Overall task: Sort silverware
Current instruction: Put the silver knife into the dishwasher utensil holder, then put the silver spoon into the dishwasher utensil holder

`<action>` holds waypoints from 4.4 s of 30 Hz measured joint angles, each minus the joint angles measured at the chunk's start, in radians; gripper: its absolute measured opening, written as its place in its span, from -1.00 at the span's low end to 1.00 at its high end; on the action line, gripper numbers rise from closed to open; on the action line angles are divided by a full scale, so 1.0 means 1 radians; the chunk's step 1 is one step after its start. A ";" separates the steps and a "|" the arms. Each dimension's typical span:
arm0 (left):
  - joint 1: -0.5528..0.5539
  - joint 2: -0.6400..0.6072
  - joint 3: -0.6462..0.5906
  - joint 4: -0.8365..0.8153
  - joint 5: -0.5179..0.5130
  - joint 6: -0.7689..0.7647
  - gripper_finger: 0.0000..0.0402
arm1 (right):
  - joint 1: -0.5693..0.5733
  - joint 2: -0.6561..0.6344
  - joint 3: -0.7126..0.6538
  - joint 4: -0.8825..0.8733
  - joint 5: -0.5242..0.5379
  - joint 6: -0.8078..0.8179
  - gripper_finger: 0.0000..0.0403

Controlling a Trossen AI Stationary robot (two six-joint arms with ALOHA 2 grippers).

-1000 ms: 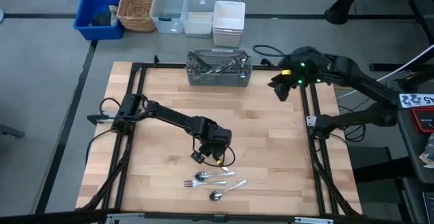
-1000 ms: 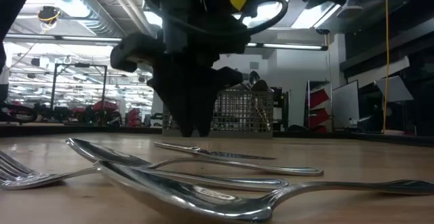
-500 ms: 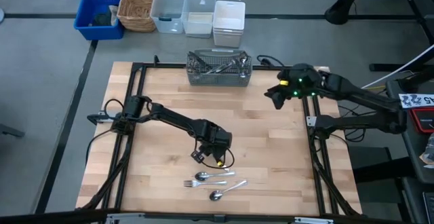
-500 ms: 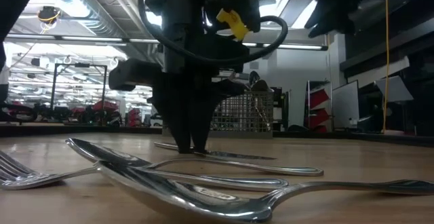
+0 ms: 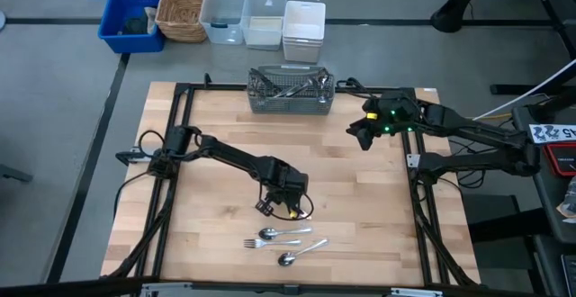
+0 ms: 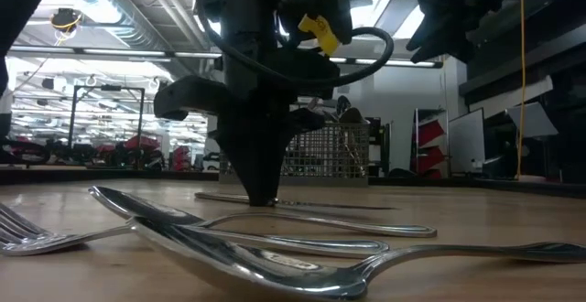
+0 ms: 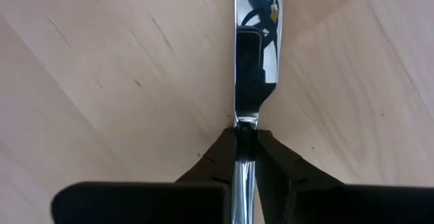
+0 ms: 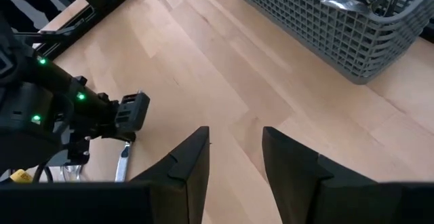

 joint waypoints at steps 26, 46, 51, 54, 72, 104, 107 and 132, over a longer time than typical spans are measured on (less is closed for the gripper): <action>0.250 -0.200 -0.003 0.102 0.017 -0.285 -0.88 | -0.002 0.000 -0.001 -0.004 0.001 -0.009 -0.31; 0.573 -0.418 -0.001 0.416 0.011 -0.340 -0.88 | -0.002 -0.016 0.000 0.000 0.046 -0.039 -0.31; 0.662 -0.418 -0.001 0.544 0.011 -0.338 -0.88 | -0.002 -0.016 -0.001 0.000 0.046 -0.039 -0.31; 0.710 -0.415 -0.001 0.588 0.011 -0.342 -0.88 | -0.002 -0.016 0.000 0.000 0.046 -0.039 -0.31; 0.750 -0.281 -0.003 0.600 0.012 -0.393 -0.88 | -0.002 -0.015 0.000 0.000 0.124 -0.040 -0.31; 0.687 -0.297 -0.264 0.788 -0.061 -0.372 -0.88 | -0.002 -0.015 0.000 0.000 0.125 -0.039 -0.31; 0.685 -0.297 -0.265 0.785 -0.075 -0.382 -0.82 | -0.002 -0.015 0.000 0.000 0.125 -0.038 -0.31; 0.666 -0.590 -0.271 0.539 -0.107 -0.431 -0.25 | -0.001 -0.010 0.000 0.124 0.044 -0.023 -0.31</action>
